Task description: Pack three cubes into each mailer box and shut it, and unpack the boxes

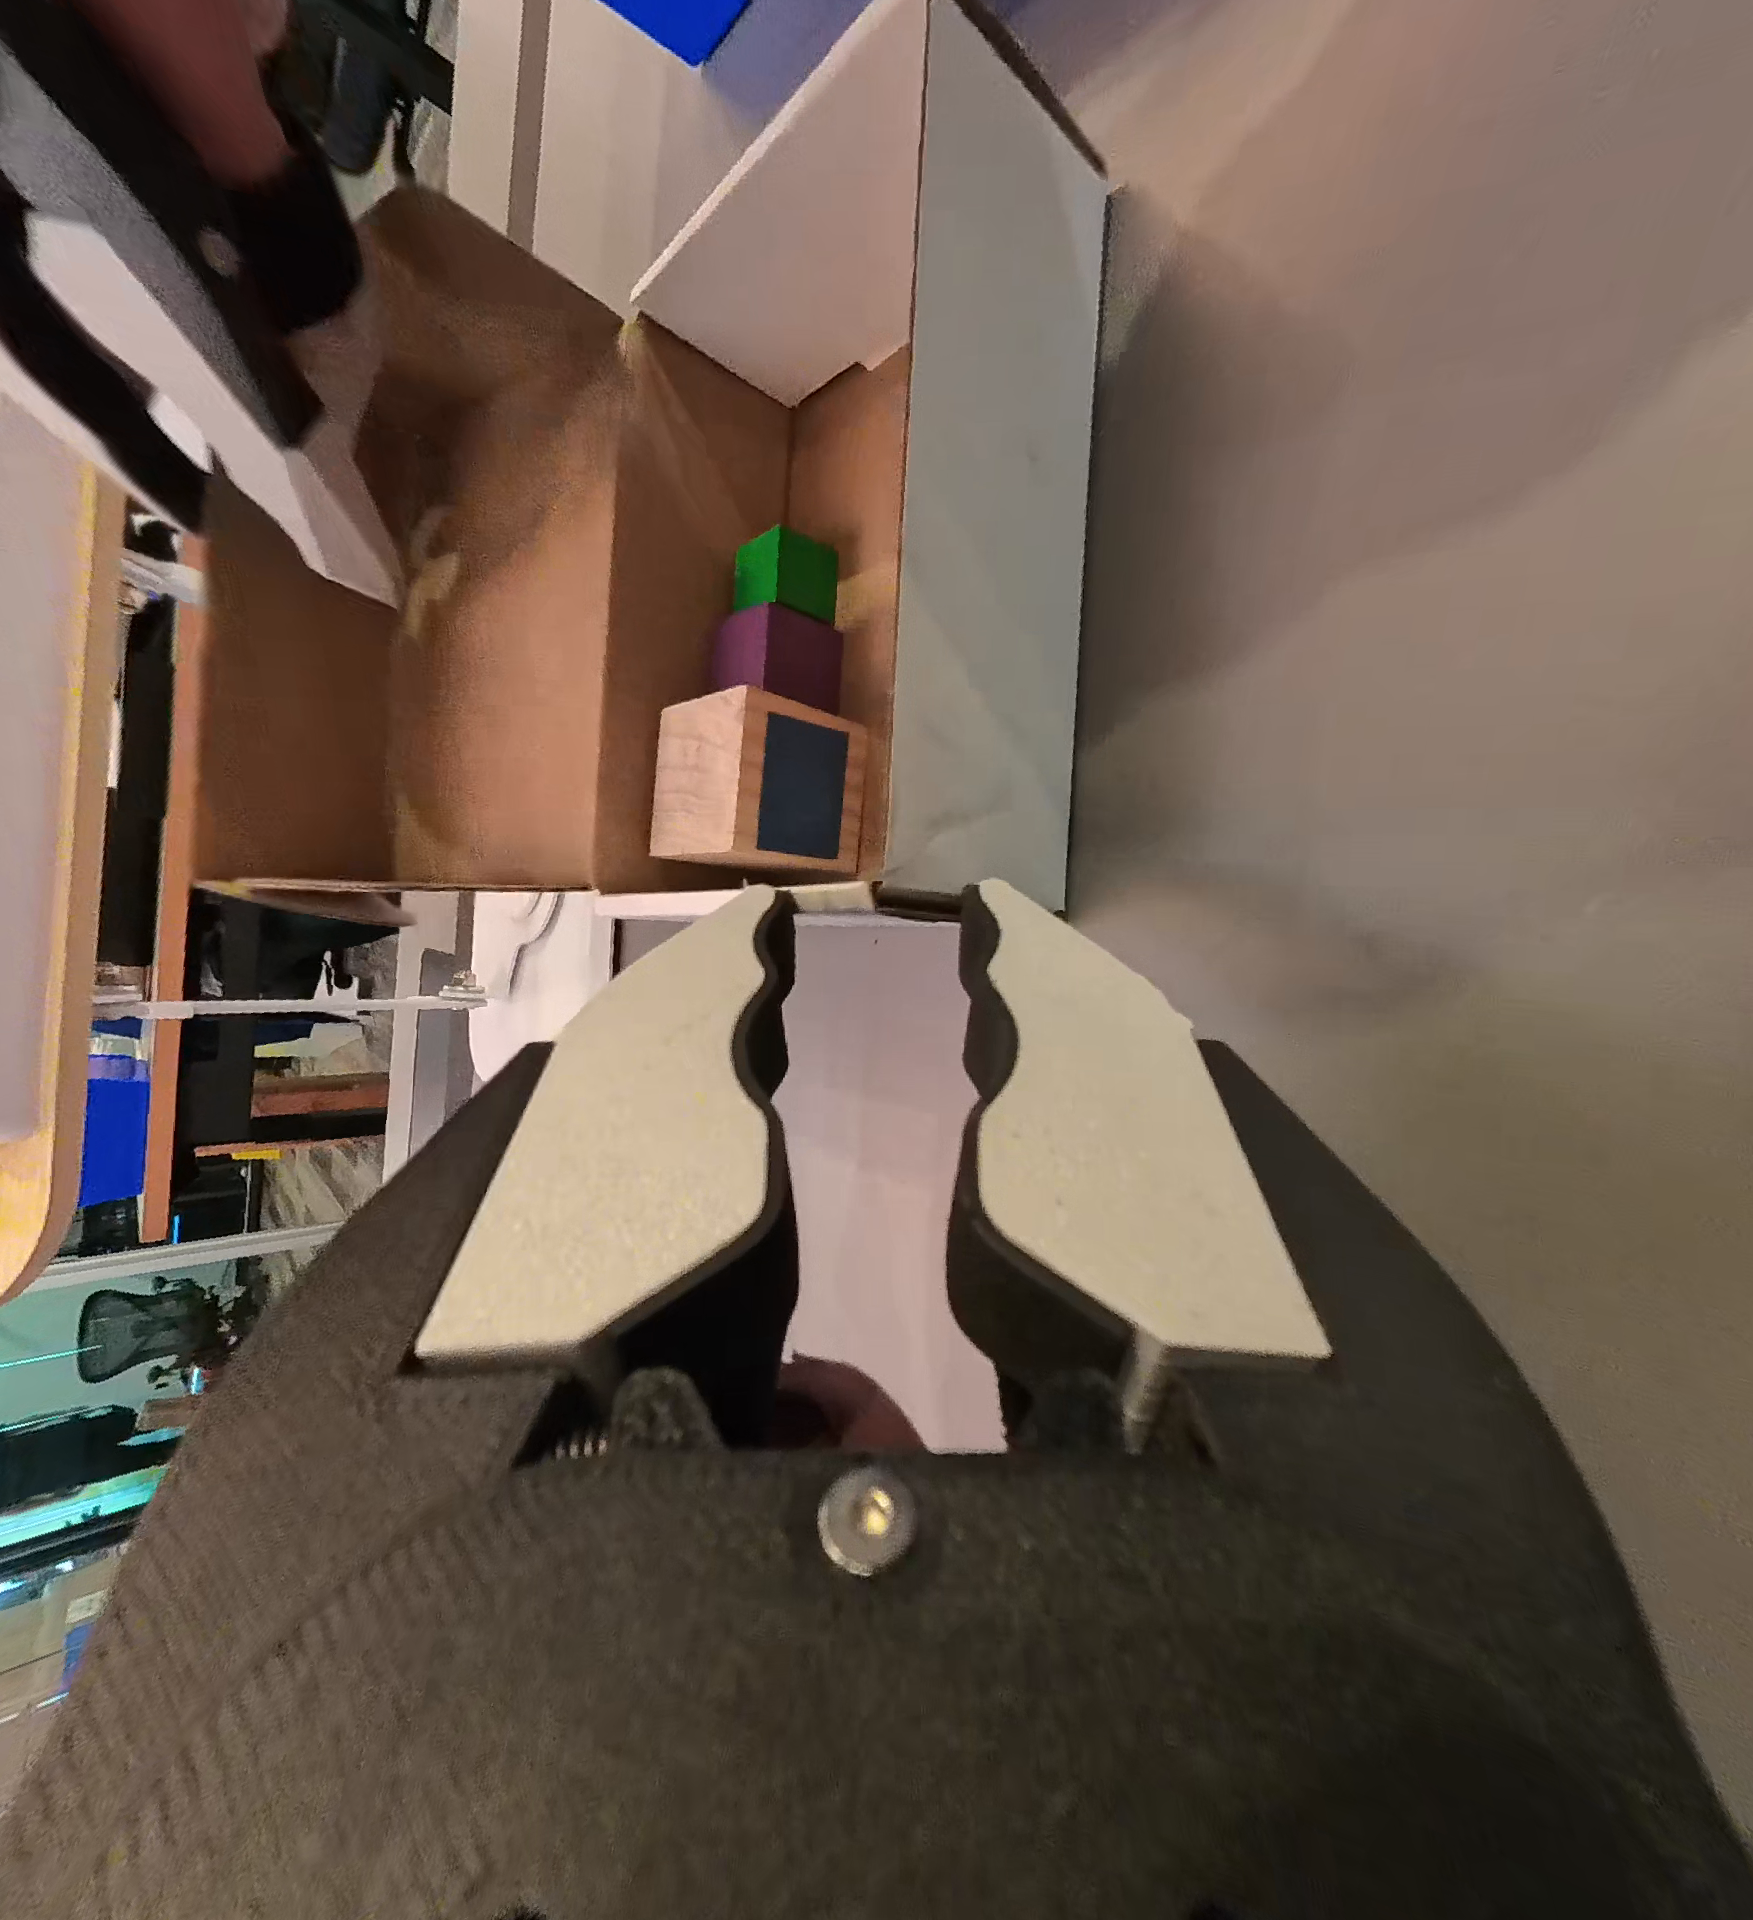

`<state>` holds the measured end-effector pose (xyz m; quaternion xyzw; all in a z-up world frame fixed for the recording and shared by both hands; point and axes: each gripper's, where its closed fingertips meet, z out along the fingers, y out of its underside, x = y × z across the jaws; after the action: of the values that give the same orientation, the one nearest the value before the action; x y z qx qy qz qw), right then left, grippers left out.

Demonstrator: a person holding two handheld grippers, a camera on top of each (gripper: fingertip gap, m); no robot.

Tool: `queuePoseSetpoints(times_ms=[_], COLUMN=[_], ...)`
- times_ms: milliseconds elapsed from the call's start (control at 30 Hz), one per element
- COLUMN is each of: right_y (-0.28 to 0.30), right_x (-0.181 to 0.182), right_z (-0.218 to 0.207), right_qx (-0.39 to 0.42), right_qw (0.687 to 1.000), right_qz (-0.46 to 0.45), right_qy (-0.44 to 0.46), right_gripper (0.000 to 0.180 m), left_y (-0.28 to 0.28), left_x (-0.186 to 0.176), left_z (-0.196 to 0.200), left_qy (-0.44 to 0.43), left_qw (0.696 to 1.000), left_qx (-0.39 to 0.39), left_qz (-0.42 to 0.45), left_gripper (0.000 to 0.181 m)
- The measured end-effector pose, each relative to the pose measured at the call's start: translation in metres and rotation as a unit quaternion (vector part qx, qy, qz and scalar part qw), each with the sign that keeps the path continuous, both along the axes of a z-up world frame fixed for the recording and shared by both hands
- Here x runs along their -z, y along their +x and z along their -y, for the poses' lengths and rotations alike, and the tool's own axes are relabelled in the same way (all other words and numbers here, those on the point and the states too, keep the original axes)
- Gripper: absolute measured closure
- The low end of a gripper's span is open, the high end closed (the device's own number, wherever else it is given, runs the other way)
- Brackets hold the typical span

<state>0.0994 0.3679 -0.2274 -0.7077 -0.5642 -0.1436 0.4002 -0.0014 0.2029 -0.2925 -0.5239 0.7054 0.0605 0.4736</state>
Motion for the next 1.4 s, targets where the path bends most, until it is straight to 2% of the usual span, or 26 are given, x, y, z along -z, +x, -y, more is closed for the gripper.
queuePoseSetpoints(times_ms=[33,200,300,367,467,700,867,1067,1200,1267,1333,1400], right_y=[-0.003,-0.011,-0.018,-0.03,-0.042,-0.068,-0.075,-0.081,-0.079,-0.077,-0.078,-0.077], right_x=[-0.007,-0.046,-0.06,-0.053,-0.024,0.049,0.076,0.078,0.074,0.07,0.065,0.068], right_z=[0.005,0.034,0.063,0.094,0.121,0.123,0.111,0.103,0.118,0.119,0.119,0.118], right_qx=[-0.008,-0.042,-0.076,-0.117,-0.145,-0.15,-0.137,-0.142,-0.16,-0.158,-0.158,-0.159], right_qw=[1.0,0.996,0.995,0.991,0.984,0.975,0.976,0.98,0.97,0.97,0.971,0.971], right_qz=[-0.019,-0.073,-0.06,-0.056,-0.028,-0.008,0.017,0.042,0.019,0.013,0.001,0.014], right_qy=[-0.006,-0.006,0.0,-0.043,-0.1,-0.162,-0.168,-0.131,-0.184,-0.184,-0.179,-0.176], right_gripper=[0.135,0.122,0.125,0.14,0.142,0.132,0.132,0.139,0.143,0.147,0.14,0.126], left_y=[0.0,0.0,-0.001,0.0,0.0,-0.004,-0.007,-0.008,-0.008,-0.008,-0.008,-0.008], left_x=[0.0,0.0,0.0,0.0,0.0,0.0,0.0,-0.001,-0.001,-0.001,-0.001,-0.001], left_z=[0.0,0.001,0.001,0.001,0.001,0.004,0.007,0.007,0.008,0.008,0.008,0.008], left_qy=[0.0,-0.005,-0.006,-0.008,-0.008,-0.012,-0.018,-0.024,-0.021,-0.021,-0.022,-0.022], left_qw=[1.0,1.0,1.0,1.0,1.0,1.0,1.0,1.0,1.0,1.0,1.0,1.0], left_qx=[-0.001,-0.006,-0.008,-0.009,-0.009,-0.01,-0.008,-0.008,-0.008,-0.009,-0.008,-0.008], left_qz=[-0.001,-0.005,-0.006,-0.005,-0.006,-0.015,-0.022,-0.018,-0.02,-0.02,-0.02,-0.02], left_gripper=[0.15,0.151,0.151,0.152,0.152,0.152,0.153,0.153,0.153,0.153,0.153,0.153])
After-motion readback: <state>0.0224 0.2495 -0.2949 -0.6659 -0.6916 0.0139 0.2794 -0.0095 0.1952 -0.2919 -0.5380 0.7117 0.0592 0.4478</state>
